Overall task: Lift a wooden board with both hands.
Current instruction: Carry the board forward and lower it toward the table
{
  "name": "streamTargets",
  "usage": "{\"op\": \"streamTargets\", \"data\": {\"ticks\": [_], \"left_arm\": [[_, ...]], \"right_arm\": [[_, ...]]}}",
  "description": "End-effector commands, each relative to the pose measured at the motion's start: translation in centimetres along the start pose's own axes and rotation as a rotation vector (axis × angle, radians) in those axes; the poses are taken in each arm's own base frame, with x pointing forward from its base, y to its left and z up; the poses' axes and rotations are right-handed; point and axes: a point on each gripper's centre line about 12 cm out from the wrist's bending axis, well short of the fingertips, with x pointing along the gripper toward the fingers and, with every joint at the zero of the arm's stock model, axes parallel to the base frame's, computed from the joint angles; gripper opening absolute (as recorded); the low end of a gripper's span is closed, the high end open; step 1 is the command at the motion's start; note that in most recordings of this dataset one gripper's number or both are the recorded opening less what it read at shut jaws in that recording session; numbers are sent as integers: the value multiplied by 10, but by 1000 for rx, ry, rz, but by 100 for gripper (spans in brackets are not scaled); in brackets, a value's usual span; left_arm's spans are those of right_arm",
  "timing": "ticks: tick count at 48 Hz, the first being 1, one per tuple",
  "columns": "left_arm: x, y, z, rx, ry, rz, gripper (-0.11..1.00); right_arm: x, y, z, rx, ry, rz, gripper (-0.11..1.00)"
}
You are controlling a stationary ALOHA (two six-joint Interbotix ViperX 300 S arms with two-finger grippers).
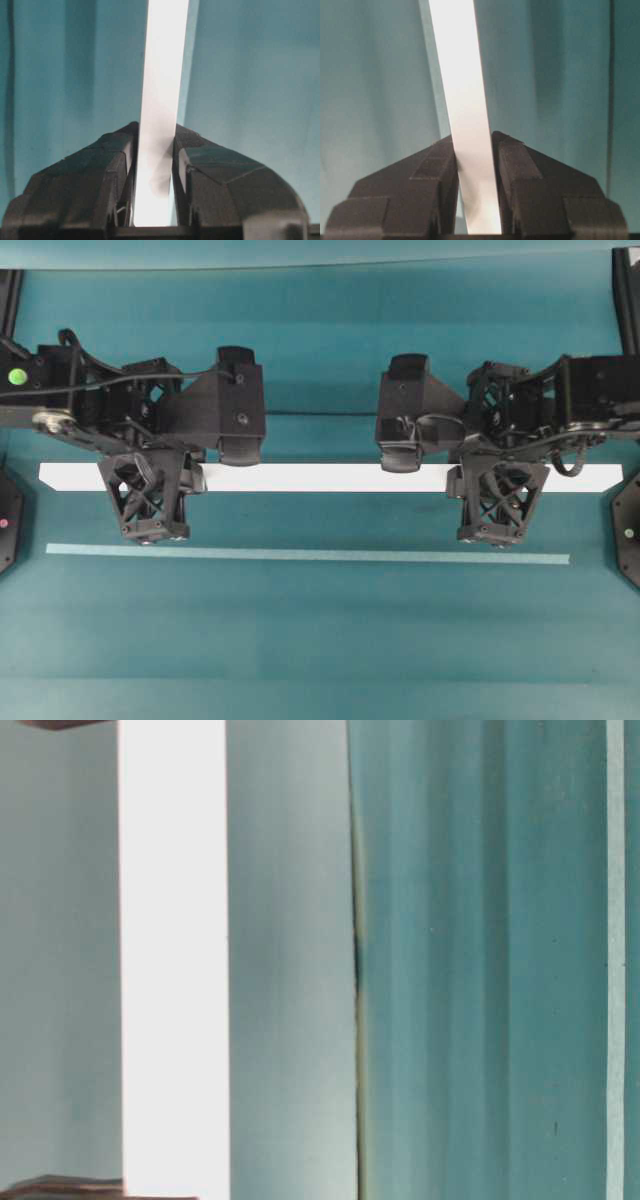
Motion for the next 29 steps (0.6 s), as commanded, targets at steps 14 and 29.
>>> {"op": "streamTargets", "data": {"ticks": [14, 29], "left_arm": [[45, -1, -12, -6, 20, -1, 18], [72, 0, -26, -8, 32, 0, 18]], "right_arm": [[46, 4, -12, -20, 15, 0, 21], [71, 7, -18, -29, 25, 7, 21]]}}
